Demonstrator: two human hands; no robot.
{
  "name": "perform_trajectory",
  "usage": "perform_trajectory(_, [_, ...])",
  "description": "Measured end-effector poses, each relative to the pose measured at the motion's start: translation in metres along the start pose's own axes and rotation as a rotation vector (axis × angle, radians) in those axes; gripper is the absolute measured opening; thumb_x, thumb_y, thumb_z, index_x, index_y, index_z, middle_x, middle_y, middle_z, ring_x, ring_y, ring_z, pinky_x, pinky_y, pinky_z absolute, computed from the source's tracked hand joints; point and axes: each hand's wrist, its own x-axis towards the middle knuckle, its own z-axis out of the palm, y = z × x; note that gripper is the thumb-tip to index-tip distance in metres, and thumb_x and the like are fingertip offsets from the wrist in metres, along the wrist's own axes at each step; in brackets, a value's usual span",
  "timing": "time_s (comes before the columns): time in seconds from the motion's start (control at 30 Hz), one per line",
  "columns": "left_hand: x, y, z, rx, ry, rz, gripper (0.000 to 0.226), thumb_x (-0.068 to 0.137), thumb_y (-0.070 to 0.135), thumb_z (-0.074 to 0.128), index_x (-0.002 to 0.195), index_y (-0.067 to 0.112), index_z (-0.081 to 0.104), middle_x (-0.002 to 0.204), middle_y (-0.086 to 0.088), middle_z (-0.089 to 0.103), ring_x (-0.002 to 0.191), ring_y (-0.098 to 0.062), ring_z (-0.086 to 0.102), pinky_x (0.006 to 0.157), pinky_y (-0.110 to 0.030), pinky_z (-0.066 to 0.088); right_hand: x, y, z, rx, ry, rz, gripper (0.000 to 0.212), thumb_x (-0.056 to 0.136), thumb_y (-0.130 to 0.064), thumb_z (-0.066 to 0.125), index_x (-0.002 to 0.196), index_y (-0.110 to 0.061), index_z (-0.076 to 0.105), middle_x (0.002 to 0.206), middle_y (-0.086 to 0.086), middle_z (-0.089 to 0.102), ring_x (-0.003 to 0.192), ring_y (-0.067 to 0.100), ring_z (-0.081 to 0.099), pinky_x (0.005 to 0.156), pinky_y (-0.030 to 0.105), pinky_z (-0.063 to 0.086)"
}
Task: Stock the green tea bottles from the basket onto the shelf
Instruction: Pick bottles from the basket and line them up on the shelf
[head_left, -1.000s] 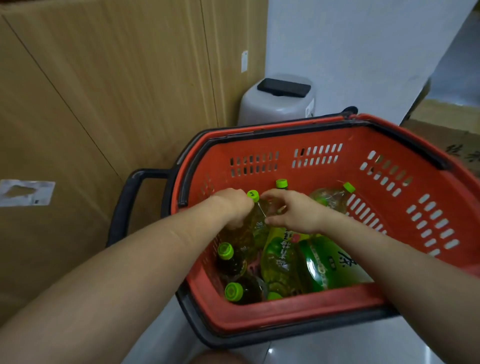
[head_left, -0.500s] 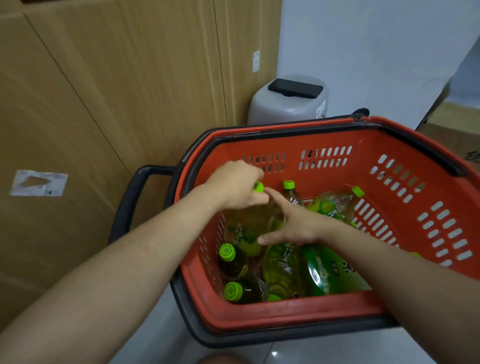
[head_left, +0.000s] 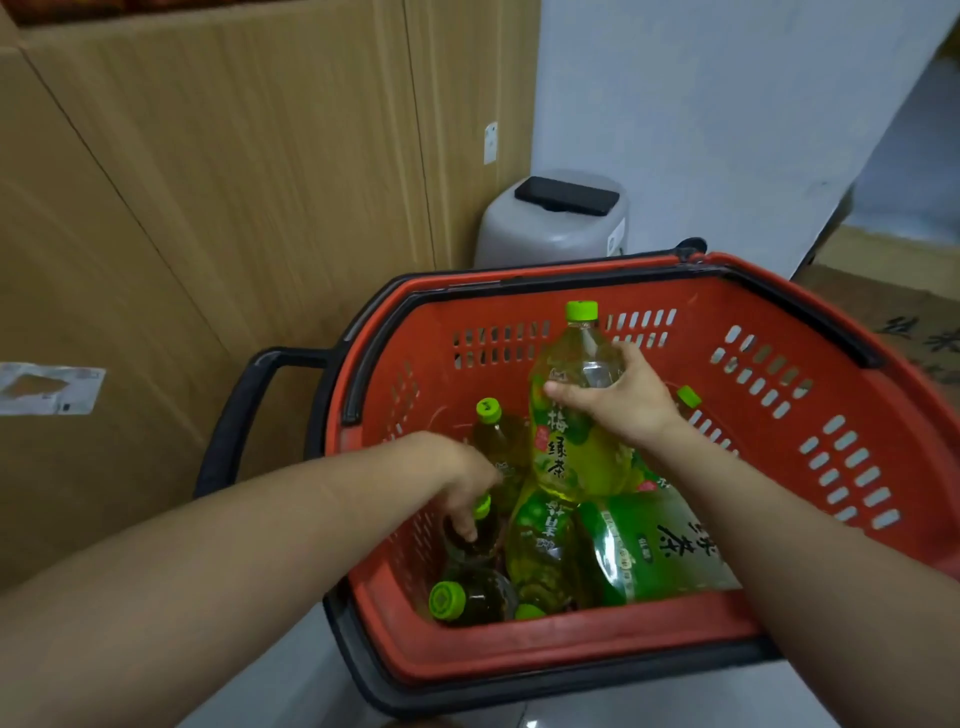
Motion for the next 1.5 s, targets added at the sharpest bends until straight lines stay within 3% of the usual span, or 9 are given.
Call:
perform_trajectory(0.13, [-0.007,-0.005,-0.002,0.094,0.272,0.051,0.050,0.092,0.044,0.053,0.129,0.012,0.048,0.117,-0.014,0.061,0.103,-0.033,0.058,0.069,-0.030,0.039,0.001,-0.001,0.004,0.097,-0.062,-0.004,0.101,0.051,-0.061,0.083,0.133,-0.023,0.037,0.131,0.004,0.057,0.117,0.025,0.056,0.099,0.045,0.048])
perform_trajectory(0.3, [-0.062,-0.020,-0.023,0.000,0.690,-0.028,0.038,0.090,0.051,0.048,0.098,0.014,0.050,0.084,-0.011,0.060,0.080,-0.035,0.058,0.060,-0.032,0.037,0.004,-0.013,-0.005,0.218,-0.029,-0.087,0.081,0.065,-0.054,0.079,0.125,-0.027,0.033,0.119,0.000,0.054,0.100,0.017,0.061,0.080,0.030,0.051])
perform_trajectory(0.4, [-0.121,-0.040,-0.031,-0.083,0.998,-0.049,0.037,0.087,0.057,0.045,0.082,0.020,0.041,0.068,-0.003,0.050,0.072,-0.033,0.057,0.057,-0.037,0.041,0.001,-0.024,-0.013,0.318,0.048,-0.146,0.071,0.067,-0.050,0.080,0.123,-0.026,0.042,0.115,-0.004,0.058,0.098,0.013,0.063,0.084,0.033,0.054])
perform_trajectory(0.6, [-0.252,-0.069,-0.041,-0.314,1.583,-0.162,0.045,0.083,0.062,0.040,0.075,0.018,0.046,0.057,0.001,0.047,0.056,-0.018,0.049,0.053,-0.036,0.038,-0.031,-0.083,-0.017,0.595,0.091,-0.312,0.036,0.072,-0.037,0.074,0.105,-0.036,0.062,0.103,-0.005,0.070,0.086,0.007,0.069,0.069,0.023,0.053])
perform_trajectory(0.73, [-0.330,-0.080,-0.048,-0.359,1.859,-0.320,0.044,0.093,0.053,0.043,0.079,0.011,0.046,0.058,0.003,0.042,0.057,-0.004,0.047,0.051,-0.020,0.032,-0.057,-0.157,-0.005,0.653,-0.018,-0.496,0.047,0.061,-0.054,0.077,0.103,-0.045,0.059,0.108,-0.005,0.069,0.093,0.012,0.069,0.076,0.027,0.055])
perform_trajectory(0.83, [-0.382,-0.095,-0.044,-0.395,1.955,-0.445,0.045,0.093,0.052,0.043,0.080,0.009,0.048,0.059,0.002,0.043,0.054,0.002,0.045,0.051,-0.017,0.032,-0.079,-0.227,0.015,0.662,-0.105,-0.650,0.060,0.047,-0.067,0.077,0.099,-0.050,0.053,0.110,-0.004,0.066,0.095,0.017,0.068,0.079,0.037,0.055])
perform_trajectory(1.0, [-0.464,-0.132,-0.010,-0.346,2.026,-0.703,0.048,0.092,0.055,0.042,0.082,0.009,0.052,0.062,0.003,0.044,0.056,-0.009,0.041,0.048,-0.020,0.029,-0.110,-0.334,0.068,0.784,-0.233,-0.848,0.060,0.050,-0.061,0.075,0.101,-0.036,0.055,0.090,-0.006,0.070,0.078,0.010,0.069,0.068,0.031,0.055])
perform_trajectory(1.13, [-0.514,-0.164,0.018,-0.353,2.037,-0.880,0.047,0.093,0.055,0.038,0.092,0.010,0.053,0.072,0.000,0.049,0.073,-0.024,0.046,0.056,-0.038,0.027,-0.132,-0.406,0.121,0.880,-0.304,-0.874,0.063,0.050,-0.062,0.078,0.101,-0.031,0.055,0.101,0.003,0.070,0.085,0.015,0.070,0.076,0.036,0.056])
perform_trajectory(1.5, [-0.556,-0.259,0.082,-0.299,1.929,-1.254,0.054,0.092,0.058,0.034,0.108,0.009,0.051,0.094,-0.018,0.062,0.092,-0.041,0.057,0.068,-0.040,0.040,-0.143,-0.473,0.243,0.792,-0.393,-0.858,0.069,0.055,-0.061,0.073,0.111,-0.026,0.054,0.106,-0.002,0.066,0.094,0.017,0.068,0.078,0.033,0.056])
